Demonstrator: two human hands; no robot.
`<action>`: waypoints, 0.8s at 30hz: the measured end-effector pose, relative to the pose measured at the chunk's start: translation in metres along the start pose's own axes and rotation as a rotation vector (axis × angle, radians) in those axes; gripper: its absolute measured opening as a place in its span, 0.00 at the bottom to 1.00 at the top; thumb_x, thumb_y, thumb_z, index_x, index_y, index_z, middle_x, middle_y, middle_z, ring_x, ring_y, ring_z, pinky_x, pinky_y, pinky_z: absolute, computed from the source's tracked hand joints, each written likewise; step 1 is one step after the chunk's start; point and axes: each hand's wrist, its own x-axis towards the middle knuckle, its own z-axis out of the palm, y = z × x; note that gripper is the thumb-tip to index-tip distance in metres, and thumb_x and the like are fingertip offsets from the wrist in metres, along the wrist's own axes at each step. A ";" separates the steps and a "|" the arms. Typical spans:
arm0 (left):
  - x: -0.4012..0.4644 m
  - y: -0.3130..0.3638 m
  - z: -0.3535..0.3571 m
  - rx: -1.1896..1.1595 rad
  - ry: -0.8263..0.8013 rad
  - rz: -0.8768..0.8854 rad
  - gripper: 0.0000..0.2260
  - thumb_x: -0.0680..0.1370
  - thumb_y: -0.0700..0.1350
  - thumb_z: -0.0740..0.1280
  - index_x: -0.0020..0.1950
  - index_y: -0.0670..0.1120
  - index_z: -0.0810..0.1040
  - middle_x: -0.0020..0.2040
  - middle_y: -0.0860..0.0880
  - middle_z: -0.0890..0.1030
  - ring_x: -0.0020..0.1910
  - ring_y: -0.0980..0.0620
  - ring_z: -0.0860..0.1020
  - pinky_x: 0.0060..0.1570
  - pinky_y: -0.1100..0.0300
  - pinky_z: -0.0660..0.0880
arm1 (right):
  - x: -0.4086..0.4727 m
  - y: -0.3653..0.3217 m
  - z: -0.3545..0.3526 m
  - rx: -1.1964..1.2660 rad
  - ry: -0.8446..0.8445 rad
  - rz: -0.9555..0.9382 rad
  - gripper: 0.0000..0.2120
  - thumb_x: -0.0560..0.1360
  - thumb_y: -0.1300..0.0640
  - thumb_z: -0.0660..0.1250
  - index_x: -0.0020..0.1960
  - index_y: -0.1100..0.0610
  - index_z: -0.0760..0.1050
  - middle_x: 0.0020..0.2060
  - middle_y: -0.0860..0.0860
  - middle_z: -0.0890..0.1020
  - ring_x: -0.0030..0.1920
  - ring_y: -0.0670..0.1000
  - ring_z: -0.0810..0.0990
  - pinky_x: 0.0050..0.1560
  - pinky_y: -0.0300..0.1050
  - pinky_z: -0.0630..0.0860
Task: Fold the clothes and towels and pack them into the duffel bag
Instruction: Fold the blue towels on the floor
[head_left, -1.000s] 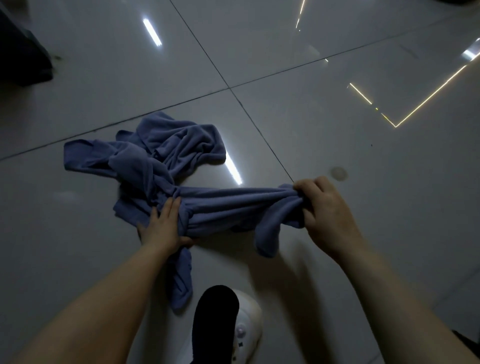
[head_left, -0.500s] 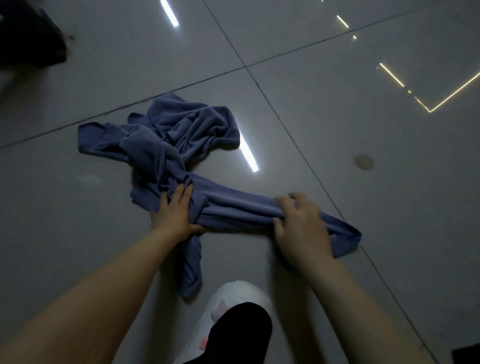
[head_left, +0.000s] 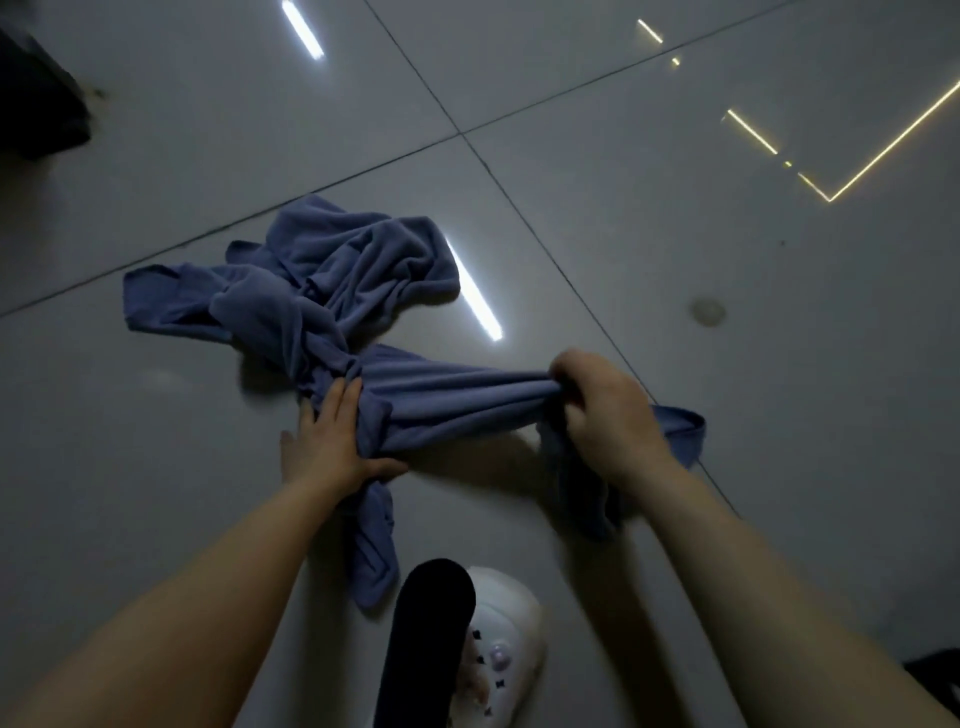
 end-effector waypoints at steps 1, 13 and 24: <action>0.003 -0.003 0.001 -0.014 -0.008 -0.003 0.57 0.63 0.70 0.71 0.78 0.54 0.38 0.79 0.54 0.42 0.76 0.41 0.48 0.70 0.37 0.58 | -0.004 0.007 -0.016 0.028 0.037 0.036 0.07 0.72 0.60 0.60 0.47 0.58 0.74 0.40 0.53 0.75 0.40 0.54 0.71 0.38 0.40 0.61; -0.022 0.040 -0.007 0.255 0.162 0.120 0.41 0.73 0.64 0.65 0.78 0.53 0.47 0.79 0.51 0.44 0.76 0.39 0.39 0.69 0.32 0.50 | -0.049 0.092 -0.004 -0.198 -0.155 0.385 0.26 0.75 0.51 0.69 0.70 0.51 0.65 0.68 0.55 0.66 0.67 0.59 0.65 0.64 0.51 0.66; -0.007 0.125 0.026 0.180 0.029 0.639 0.27 0.72 0.55 0.64 0.69 0.47 0.73 0.70 0.39 0.71 0.66 0.33 0.70 0.59 0.37 0.72 | -0.056 0.095 0.020 -0.290 -0.097 0.344 0.25 0.77 0.55 0.65 0.72 0.52 0.62 0.75 0.55 0.53 0.70 0.58 0.55 0.66 0.49 0.62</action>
